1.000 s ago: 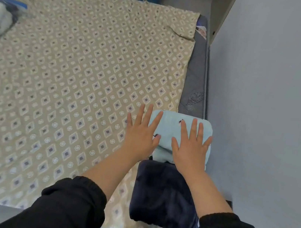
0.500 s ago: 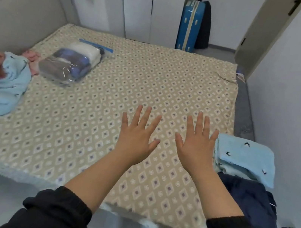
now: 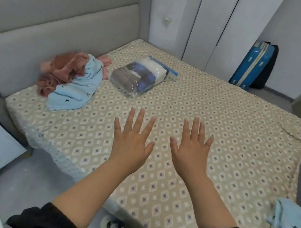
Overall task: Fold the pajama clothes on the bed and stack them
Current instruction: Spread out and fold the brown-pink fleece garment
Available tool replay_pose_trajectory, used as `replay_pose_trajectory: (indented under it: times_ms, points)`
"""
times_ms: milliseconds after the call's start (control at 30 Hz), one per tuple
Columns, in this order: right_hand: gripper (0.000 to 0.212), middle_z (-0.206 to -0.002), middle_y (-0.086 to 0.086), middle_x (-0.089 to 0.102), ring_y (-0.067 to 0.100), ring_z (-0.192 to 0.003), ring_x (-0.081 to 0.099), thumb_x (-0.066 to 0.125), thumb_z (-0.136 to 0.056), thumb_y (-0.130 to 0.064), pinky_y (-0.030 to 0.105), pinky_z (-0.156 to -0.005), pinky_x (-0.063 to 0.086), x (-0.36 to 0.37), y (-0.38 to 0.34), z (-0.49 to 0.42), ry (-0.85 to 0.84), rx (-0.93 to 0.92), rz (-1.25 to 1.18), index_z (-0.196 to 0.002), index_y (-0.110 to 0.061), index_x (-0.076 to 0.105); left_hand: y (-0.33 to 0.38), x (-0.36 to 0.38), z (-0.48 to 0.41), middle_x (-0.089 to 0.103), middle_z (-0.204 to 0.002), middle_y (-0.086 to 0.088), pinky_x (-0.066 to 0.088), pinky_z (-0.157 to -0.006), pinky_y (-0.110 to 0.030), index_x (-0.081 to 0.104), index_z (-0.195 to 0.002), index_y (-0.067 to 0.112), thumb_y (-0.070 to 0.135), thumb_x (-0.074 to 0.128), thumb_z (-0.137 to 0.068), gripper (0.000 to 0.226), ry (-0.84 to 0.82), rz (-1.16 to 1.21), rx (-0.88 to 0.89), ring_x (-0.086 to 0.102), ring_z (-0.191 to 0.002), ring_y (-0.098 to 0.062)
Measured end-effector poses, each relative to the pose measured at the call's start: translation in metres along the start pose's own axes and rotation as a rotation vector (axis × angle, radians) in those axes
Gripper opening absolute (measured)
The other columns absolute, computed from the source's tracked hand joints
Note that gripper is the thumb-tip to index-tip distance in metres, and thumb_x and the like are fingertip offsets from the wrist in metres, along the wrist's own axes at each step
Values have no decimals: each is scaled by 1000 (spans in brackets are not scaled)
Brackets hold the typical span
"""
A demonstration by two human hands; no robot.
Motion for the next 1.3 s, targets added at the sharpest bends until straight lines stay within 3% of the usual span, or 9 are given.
replay_pose_trajectory:
  times_ms: [133, 267, 500, 700, 867, 1000, 1133, 1300]
  points:
    - [71, -161, 6, -12, 22, -147, -16, 11, -94, -56, 52, -114, -10, 27, -69, -71, 29, -27, -29, -154, -21, -1, -86, 4, -50, -31, -152, -1, -10, -111, -62, -27, -142, 33, 55, 18, -97, 67, 16, -46, -19, -26, -144, -28]
    - [69, -161, 7, -11, 23, -147, -16, 17, -97, -54, 53, -115, -9, 55, -138, -144, -11, -44, -55, -154, -19, 0, -169, 7, -103, -18, -160, -4, -8, -111, -62, -22, -147, 32, 55, 18, -98, 68, -32, -100, -78, -24, -145, -28]
    - [68, -161, 4, -10, 22, -148, -12, 17, -97, -54, 51, -116, -8, 83, -271, -237, -55, -178, -74, -154, -20, 0, -302, 5, -154, -18, -160, -5, -3, -112, -62, -13, -152, 29, 54, 20, -99, 67, -78, -106, -192, -20, -146, -28]
    - [76, -162, 4, -1, 22, -149, -3, 3, -90, -60, 51, -117, -3, 114, -358, -306, -1, -207, -103, -154, -19, 8, -422, 23, -196, -17, -160, -5, 1, -113, -61, -9, -153, 28, 52, 22, -100, 66, -76, -85, -268, -19, -146, -28]
    - [75, -162, 6, 0, 22, -149, -3, 6, -92, -59, 51, -117, -3, 160, -434, -369, -15, -172, -29, -154, -18, 8, -520, 50, -254, -9, -161, -9, 9, -112, -63, -4, -154, 27, 51, 28, -98, 68, -58, -55, -234, -9, -148, -29]
    - [80, -161, 8, 6, 24, -149, 2, -1, -91, -64, 52, -116, -1, 191, -498, -424, -46, -110, -22, -154, -15, 11, -601, 80, -301, -10, -162, -7, 7, -113, -62, -6, -154, 28, 51, 30, -98, 70, -150, -19, -174, -10, -148, -28]
    - [68, -161, 9, 1, 24, -149, -1, 22, -100, -52, 51, -118, 0, 233, -548, -470, -150, -57, 1, -154, -13, 9, -682, 105, -338, -9, -162, -7, 6, -113, -61, -1, -154, 31, 48, 32, -98, 67, -232, -1, -134, -10, -148, -28]
    - [71, -161, 9, -4, 24, -149, -4, 29, -100, -48, 51, -119, 0, 288, -586, -509, -261, 15, 5, -153, -13, 0, -751, 171, -372, -9, -161, -8, 8, -114, -60, -2, -153, 31, 45, 37, -99, 68, -416, 68, -161, -9, -148, -28]
Point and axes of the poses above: each hand's wrist, its own z-axis away from the middle knuckle, its own x-axis out of the palm, y = z × x, the point moved 6 cm from there along -z, towards the middle knuckle
